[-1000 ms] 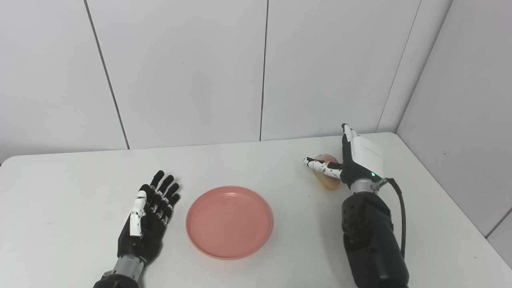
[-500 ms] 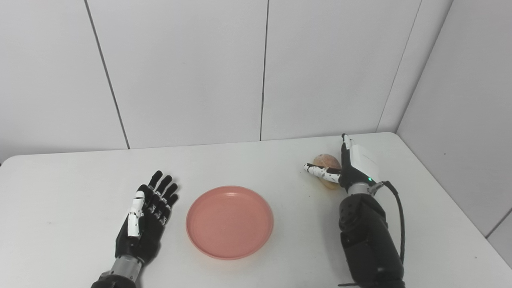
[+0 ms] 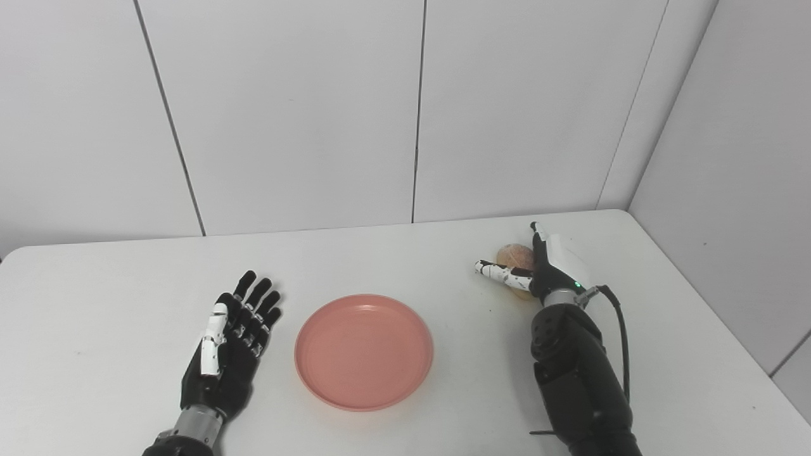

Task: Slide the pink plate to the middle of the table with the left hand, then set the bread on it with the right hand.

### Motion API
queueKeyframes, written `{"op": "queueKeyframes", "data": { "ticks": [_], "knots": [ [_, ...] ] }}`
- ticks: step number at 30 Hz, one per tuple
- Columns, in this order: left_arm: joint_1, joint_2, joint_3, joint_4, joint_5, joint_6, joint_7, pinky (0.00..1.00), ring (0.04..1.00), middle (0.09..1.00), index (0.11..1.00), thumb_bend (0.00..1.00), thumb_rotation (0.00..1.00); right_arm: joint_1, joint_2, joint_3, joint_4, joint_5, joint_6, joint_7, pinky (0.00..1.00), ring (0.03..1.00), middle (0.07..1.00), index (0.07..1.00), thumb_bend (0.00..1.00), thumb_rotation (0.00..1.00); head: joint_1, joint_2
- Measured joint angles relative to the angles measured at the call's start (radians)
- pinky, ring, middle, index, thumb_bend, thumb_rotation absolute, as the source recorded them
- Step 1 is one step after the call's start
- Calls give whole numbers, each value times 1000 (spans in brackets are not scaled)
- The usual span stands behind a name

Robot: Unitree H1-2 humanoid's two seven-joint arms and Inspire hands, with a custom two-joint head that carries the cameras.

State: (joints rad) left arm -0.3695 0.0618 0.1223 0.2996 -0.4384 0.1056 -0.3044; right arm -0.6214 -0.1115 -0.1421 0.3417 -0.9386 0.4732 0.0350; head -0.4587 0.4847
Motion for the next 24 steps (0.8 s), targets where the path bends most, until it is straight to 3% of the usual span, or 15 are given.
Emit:
{"op": "queueKeyframes", "data": {
  "ticks": [5, 7, 13, 17, 24],
  "knots": [
    [0, 0, 1, 0, 0, 0, 0, 1000, 960, 962, 957, 315, 1000, -22, -1, 5, 28, 0, 0, -4, 695, 795, 806, 847, 899, 624, -6, 6],
    [0, 0, 1, 0, 0, 0, -1, 999, 960, 962, 958, 313, 1000, -25, -2, 4, 34, 0, 0, -8, 607, 734, 764, 807, 901, 601, -5, 8],
    [0, 1, 2, 0, 0, 1, -2, 1000, 960, 963, 960, 318, 1000, -42, -6, -7, 66, -8, 0, -24, 691, 807, 828, 853, 900, 532, -6, 11],
    [0, 1, 3, -3, -7, 6, -2, 999, 958, 960, 955, 317, 1000, -52, -11, -12, 79, -25, 0, -25, 574, 742, 798, 840, 879, 456, -3, 14],
    [2, 1, 3, -8, -9, 8, -2, 1000, 965, 966, 962, 314, 1000, -84, -10, -55, 113, -174, 0, 40, 555, 728, 782, 830, 838, 326, -2, 17]
  ]
}}
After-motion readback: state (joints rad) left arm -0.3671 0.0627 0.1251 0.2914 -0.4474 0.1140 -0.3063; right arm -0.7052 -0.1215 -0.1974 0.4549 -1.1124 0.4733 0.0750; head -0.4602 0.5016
